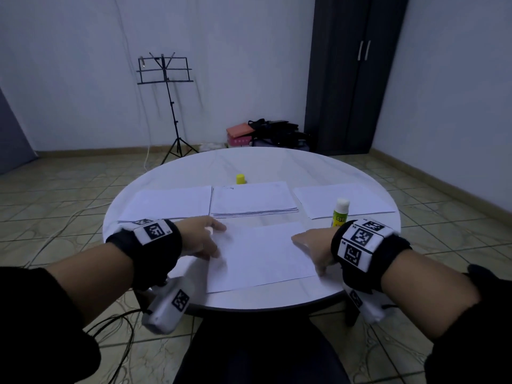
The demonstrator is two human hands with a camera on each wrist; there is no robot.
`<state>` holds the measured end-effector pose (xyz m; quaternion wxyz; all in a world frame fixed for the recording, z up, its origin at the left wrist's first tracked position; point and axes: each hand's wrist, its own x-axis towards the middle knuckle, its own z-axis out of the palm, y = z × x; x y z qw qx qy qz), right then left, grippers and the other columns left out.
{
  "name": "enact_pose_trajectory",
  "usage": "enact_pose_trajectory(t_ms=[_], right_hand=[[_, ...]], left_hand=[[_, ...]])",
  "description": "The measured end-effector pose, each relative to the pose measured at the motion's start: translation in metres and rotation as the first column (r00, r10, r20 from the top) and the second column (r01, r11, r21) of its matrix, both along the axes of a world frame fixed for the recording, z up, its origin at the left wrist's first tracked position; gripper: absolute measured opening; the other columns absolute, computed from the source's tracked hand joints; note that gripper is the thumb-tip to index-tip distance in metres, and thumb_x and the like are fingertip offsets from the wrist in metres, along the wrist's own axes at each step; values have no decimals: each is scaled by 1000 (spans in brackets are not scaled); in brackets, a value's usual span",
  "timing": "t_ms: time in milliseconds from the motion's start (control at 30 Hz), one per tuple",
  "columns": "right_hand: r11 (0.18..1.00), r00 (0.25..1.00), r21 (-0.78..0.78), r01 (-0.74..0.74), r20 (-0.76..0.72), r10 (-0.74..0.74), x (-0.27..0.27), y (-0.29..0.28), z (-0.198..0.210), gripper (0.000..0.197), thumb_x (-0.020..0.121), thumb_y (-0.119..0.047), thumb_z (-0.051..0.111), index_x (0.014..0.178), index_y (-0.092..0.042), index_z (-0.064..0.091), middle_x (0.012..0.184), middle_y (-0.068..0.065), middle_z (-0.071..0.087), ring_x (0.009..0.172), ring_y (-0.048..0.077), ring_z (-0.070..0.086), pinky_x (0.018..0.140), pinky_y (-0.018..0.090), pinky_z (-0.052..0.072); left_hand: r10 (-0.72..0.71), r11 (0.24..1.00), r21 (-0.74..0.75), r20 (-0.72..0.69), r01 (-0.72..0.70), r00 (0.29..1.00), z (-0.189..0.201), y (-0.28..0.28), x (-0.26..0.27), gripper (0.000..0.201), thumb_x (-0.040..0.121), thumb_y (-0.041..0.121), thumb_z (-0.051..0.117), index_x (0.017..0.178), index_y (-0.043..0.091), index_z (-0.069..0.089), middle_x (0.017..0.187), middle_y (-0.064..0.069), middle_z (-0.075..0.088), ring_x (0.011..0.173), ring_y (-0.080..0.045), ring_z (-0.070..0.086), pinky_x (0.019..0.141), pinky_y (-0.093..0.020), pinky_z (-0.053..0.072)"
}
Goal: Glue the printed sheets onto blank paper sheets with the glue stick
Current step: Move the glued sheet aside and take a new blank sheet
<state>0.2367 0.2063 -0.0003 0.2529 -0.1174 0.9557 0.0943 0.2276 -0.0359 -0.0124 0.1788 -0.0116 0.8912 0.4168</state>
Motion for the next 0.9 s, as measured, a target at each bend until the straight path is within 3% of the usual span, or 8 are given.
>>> enact_pose_trajectory(t_ms=[100,167,233,300,433,567,800,900], right_hand=[[1000,1000,-15,4,-11,-5,6,3,4,59,84,-11,68,135,-9,37,133,4,45,114,24,48,82,31,44],[998,999,-45,40,-14,-41,9,4,6,68,86,-12,66,145,-12,31,145,5,37,127,24,44,93,29,43],[996,998,-67,65,1,-65,12,4,8,68,88,-11,63,146,-13,29,146,6,37,126,24,45,86,28,43],[995,997,-65,75,1,-75,13,1,8,63,88,-9,60,145,-10,32,143,9,41,117,24,50,76,27,39],[996,997,-33,83,4,-83,13,-6,8,61,85,-7,63,141,-6,38,125,9,53,91,20,50,55,23,36],[998,998,10,66,-20,-66,13,-10,7,60,83,-8,64,139,-6,40,134,12,52,109,23,56,65,22,38],[993,993,-52,109,-42,-111,10,-10,10,55,82,-25,64,133,-10,49,134,8,54,118,23,54,85,29,44],[989,991,-86,118,-47,-123,11,-12,7,62,81,-26,66,138,-25,41,136,4,46,120,22,49,79,28,41]], left_hand=[[-72,989,-130,-29,67,997,-2,-3,3,46,78,-14,65,117,10,64,84,-2,57,64,-12,60,55,-13,54],[-115,961,-259,-71,94,991,-1,-5,4,46,79,-2,69,122,16,63,78,4,58,54,-1,60,53,-7,48],[-152,908,-405,-79,107,985,-2,-4,7,50,79,11,73,127,21,59,83,3,59,66,-6,62,64,-11,48],[-200,812,-568,-59,132,978,-5,-4,9,60,79,25,74,135,24,51,111,-3,59,100,-17,59,87,-22,45],[-198,770,-617,7,160,980,-9,-10,4,95,77,41,75,151,25,18,143,-5,44,130,-23,43,106,-28,35],[-169,780,-612,-5,131,986,-10,-13,-1,116,71,44,79,152,25,-1,148,-7,38,134,-26,39,110,-34,32],[-167,835,-538,-49,115,985,-11,-13,-6,125,66,32,85,151,29,-6,144,-9,40,126,-27,47,106,-38,37],[-133,854,-516,-99,63,986,-11,-12,-8,125,62,25,87,150,36,-1,144,-14,33,124,-30,47,103,-42,41]])
